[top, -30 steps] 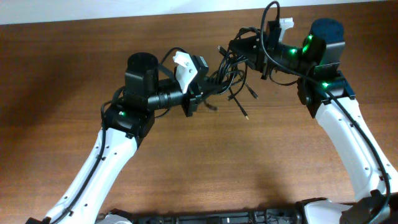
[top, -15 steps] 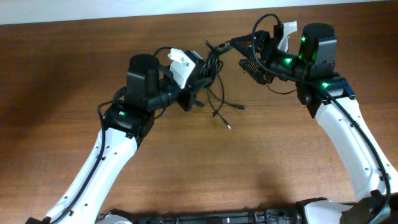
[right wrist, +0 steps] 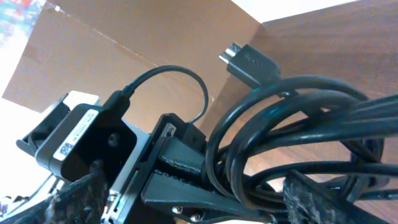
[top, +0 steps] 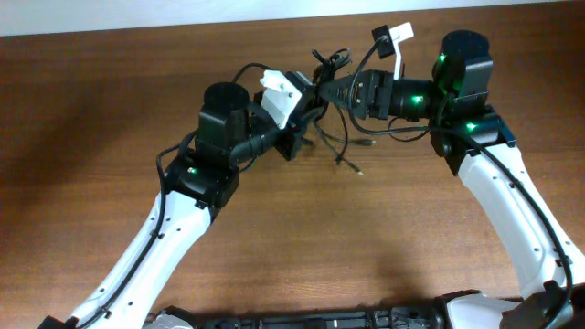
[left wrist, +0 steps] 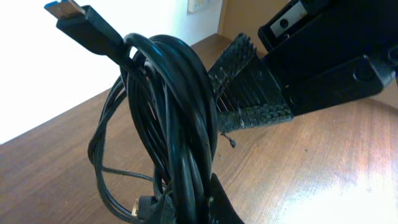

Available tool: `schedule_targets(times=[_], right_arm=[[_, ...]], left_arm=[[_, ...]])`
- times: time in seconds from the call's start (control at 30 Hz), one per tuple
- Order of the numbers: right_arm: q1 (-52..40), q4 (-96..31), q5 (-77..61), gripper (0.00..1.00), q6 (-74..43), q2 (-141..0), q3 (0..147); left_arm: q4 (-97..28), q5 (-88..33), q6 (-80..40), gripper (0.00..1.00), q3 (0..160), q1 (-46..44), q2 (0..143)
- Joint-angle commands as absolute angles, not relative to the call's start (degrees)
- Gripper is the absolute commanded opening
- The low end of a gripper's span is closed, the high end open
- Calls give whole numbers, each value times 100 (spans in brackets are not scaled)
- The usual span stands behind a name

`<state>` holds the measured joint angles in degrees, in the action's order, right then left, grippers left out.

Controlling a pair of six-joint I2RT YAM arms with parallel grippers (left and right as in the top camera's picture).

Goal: Untangle cables

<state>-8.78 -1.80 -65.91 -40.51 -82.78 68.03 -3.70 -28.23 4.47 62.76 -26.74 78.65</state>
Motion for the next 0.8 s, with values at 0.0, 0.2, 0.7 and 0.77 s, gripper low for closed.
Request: schedule_targets(times=[0.0,0.2,0.7,0.77], right_arm=[[-976,-187,-6707,74,-3935,-8278,6842],[-982,-187,-6707,67,-3940,-8278,6842],[-1236,-187,-6427,26,-3938,-8278,6842],[-1238,-189,-6427,19,-3940,-8278,6842]], left_arm=[[-228,-3057,438,0,6335,-2803,7787],[-217,-3055,438,0,6335,-2808,7787],[-169,-2943,438,0,6335,-2958,7787],[-196,-2801,438,0,6335,-2958,7787]])
